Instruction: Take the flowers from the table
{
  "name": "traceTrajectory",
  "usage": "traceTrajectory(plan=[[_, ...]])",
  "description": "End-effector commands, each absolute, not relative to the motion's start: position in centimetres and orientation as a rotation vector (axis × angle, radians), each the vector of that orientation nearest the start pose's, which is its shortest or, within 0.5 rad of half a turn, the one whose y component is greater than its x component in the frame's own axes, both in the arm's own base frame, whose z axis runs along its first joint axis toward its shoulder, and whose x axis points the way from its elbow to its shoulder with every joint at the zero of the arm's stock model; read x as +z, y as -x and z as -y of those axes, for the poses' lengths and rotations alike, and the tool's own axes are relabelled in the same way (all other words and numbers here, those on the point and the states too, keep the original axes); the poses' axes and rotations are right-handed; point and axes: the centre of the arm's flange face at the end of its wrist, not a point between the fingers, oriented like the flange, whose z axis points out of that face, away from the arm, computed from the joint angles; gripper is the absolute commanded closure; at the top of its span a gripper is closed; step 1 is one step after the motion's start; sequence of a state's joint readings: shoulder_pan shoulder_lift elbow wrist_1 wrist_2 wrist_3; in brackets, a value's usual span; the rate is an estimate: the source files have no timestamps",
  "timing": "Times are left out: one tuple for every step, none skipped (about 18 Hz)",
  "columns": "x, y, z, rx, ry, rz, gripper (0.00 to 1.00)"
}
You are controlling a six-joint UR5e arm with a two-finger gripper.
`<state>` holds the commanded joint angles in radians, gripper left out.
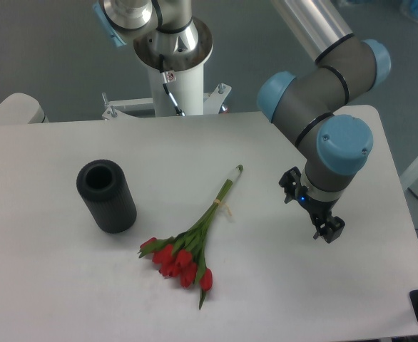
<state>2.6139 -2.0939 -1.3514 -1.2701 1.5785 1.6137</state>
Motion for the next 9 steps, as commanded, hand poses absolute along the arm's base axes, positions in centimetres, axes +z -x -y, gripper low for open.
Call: traceTrajectory(plan=[[31.2,52.55,-45.93,-0.005,3.026,-0.888,0.0],[31.07,52.51,-45.89,-0.007,3.028,-0.888,0.0],[31.0,52.48,-45.87,-0.009,3.028,-0.888,0.0],[31.0,52.47,-45.89,-0.01,3.027,-0.888,0.0],[30.86,52.42,-45.84,-0.014,3.029,-0.886,0.0],[30.71,52.3,-45.87,-0.018,3.032,-0.887,0.0],[30.46,52.06,-45.87,-0.028,3.031,-0.889,0.0],[30.38,51.88,-45.82,-0.035,3.028,-0.886,0.0],[30.37,51.75,-45.74,-0.037,3.032,-0.874,0.0]])
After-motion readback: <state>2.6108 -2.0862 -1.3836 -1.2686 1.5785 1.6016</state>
